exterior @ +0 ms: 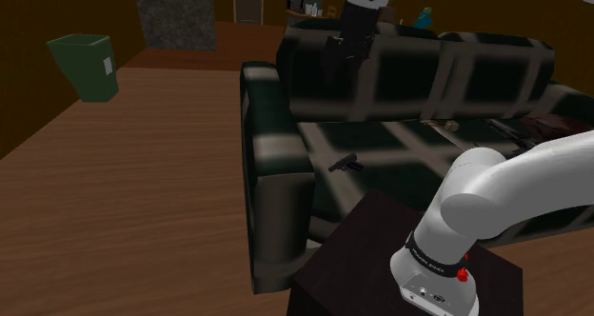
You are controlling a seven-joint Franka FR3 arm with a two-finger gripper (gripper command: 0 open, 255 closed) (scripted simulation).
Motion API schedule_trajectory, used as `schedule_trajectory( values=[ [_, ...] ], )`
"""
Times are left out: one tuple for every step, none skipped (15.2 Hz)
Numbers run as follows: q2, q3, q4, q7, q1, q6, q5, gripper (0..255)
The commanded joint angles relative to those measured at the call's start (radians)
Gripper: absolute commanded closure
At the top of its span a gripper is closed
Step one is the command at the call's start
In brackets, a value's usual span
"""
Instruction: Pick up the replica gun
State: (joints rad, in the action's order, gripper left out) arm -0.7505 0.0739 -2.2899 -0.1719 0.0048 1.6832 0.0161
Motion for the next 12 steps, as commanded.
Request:
schedule_trajectory(
  values=[
    [0.0,0.0,0.0,0.0,0.0,0.0,0.0,0],
    [-0.013,-0.02,-0.036,0.037,0.004,0.022,0.006,0],
    [-0.025,-0.042,-0.071,0.075,0.009,0.044,0.013,0],
    [-0.035,-0.063,-0.104,0.112,0.012,0.067,0.021,0],
    [-0.043,-0.085,-0.136,0.15,0.015,0.089,0.03,0],
    [-0.05,-0.107,-0.166,0.187,0.018,0.112,0.039,0],
    [-0.055,-0.13,-0.195,0.225,0.02,0.135,0.048,0],
    [-0.058,-0.153,-0.222,0.263,0.021,0.158,0.059,0],
    [-0.058,-0.177,-0.248,0.302,0.022,0.181,0.07,0],
    [-0.057,-0.202,-0.272,0.34,0.023,0.205,0.081,0],
    [-0.053,-0.227,-0.294,0.379,0.024,0.23,0.093,0],
    [-0.047,-0.252,-0.315,0.418,0.024,0.255,0.104,0]
  ],
)
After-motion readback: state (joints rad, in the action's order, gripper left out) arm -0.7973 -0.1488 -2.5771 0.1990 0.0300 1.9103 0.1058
